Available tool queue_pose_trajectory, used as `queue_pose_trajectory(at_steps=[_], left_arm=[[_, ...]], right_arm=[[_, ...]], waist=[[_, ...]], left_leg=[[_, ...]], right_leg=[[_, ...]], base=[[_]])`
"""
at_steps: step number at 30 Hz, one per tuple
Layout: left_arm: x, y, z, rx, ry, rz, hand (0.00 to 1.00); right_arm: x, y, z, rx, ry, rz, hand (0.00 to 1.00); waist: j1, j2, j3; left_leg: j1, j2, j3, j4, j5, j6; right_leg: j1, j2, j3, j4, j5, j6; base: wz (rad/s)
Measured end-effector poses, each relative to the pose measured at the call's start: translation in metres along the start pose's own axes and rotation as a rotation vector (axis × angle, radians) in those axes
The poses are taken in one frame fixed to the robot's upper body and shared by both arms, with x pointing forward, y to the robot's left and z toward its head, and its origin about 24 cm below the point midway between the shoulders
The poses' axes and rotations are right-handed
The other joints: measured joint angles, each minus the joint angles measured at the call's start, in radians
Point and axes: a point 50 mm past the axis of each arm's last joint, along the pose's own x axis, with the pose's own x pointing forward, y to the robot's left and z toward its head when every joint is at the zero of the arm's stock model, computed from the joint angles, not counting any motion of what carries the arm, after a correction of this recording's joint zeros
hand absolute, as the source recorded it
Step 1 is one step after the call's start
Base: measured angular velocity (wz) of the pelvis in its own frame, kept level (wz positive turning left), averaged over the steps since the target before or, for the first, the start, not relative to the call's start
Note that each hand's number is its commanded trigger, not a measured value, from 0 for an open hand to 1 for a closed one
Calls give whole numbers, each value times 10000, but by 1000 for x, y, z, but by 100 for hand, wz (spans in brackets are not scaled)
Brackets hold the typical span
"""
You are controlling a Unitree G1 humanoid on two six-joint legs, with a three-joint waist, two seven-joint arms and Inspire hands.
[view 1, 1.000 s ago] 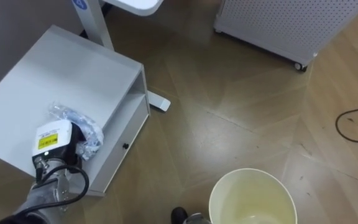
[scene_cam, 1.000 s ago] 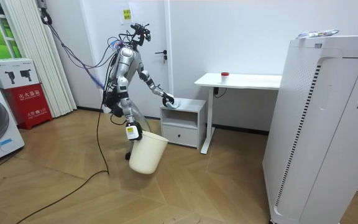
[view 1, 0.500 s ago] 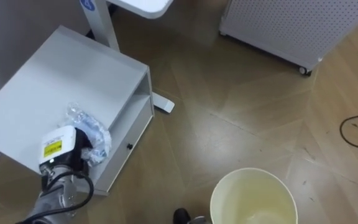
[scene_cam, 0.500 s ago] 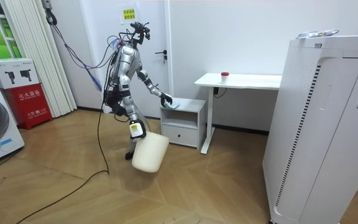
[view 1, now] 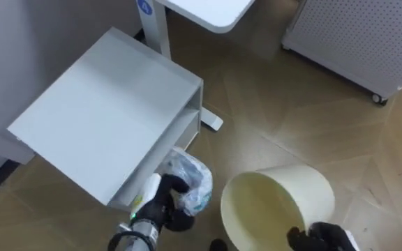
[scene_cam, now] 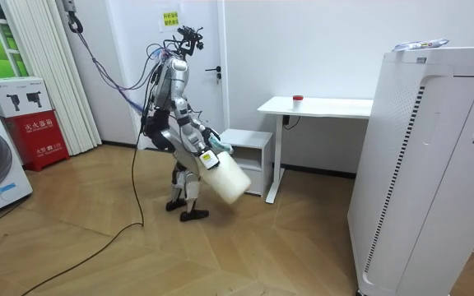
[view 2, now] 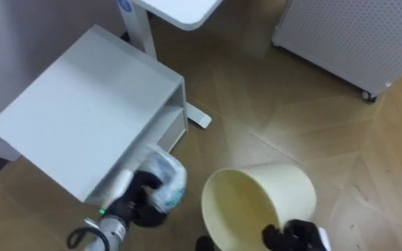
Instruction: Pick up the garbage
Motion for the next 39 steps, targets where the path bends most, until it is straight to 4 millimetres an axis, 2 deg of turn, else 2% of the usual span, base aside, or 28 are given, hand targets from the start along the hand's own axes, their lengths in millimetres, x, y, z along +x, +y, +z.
queue_pose_trajectory(at_steps=[1, 2, 6, 9, 13, 16, 22, 23, 24, 25, 39], left_arm=[[-2, -7, 1, -182, -22, -387, 100], [-3, -11, 1, -267, -20, -586, 100], [-8, -29, 1, -274, -21, -1873, 100], [-14, -29, -11, -321, 315, -2098, 100], [-17, -31, -13, -373, 400, -2274, 100], [-17, -31, -13, -386, 354, -2280, 100], [-17, -33, -13, -395, 326, -2486, 100], [-17, -33, -13, -392, 321, -2495, 93], [-17, -32, -13, -388, 323, -2514, 5], [-17, -32, -13, -388, 322, -2520, 0], [-21, -38, -15, -304, 313, -2988, 0]], right_arm=[[1, 6, 4, -183, -174, 330, 100], [1, 11, 5, -286, -205, 536, 100], [-4, 48, 7, -423, -313, 2112, 100], [-5, 51, 2, -415, -63, 2429, 100], [-6, 52, 0, -440, 79, 2614, 100], [-6, 52, 1, -475, 55, 2704, 100], [-6, 49, 1, -697, 1, 2699, 100], [-6, 50, 1, -696, 0, 2716, 100], [-6, 50, 1, -701, 2, 2763, 100], [-6, 49, 1, -704, 3, 2767, 100], [-7, 42, -5, -920, 112, 2696, 100]], waist=[[63, -95, -58], [95, -121, -70], [270, -172, -76], [420, -178, -72], [621, -190, -64], [657, -190, -64], [651, -192, -64], [651, -191, -64], [662, -190, -64], [683, -189, -64], [868, -164, -80]], left_leg=[[28, -2, 1, -36, 18, -23], [54, 0, -1, -47, 29, -35], [332, 9, 4, -179, 62, -18], [483, -124, 9, -348, 110, 61], [486, -213, 48, -416, 133, 138], [484, -304, 46, -488, 175, 199], [438, -311, 48, -491, 176, 205], [437, -310, 50, -495, 176, 204], [440, -309, 57, -506, 177, 203], [441, -310, 62, -516, 178, 201], [448, -309, 69, -520, 179, 201]], right_leg=[[11, 2, 3, -18, -1, -7], [44, 6, -2, -40, 0, -9], [377, 34, -14, -270, 16, 10], [475, -76, -8, -298, 21, 69], [456, -164, 17, -304, 71, 153], [427, -244, 21, -289, 85, 184], [385, -246, 27, -297, 96, 201], [382, -245, 27, -296, 96, 201], [376, -243, 30, -294, 95, 201], [370, -243, 32, -295, 95, 200], [376, -255, 6, -303, 96, 200]], base=[[0], [0], [0], [6], [2], [6], [0], [0], [0], [0], [0]])
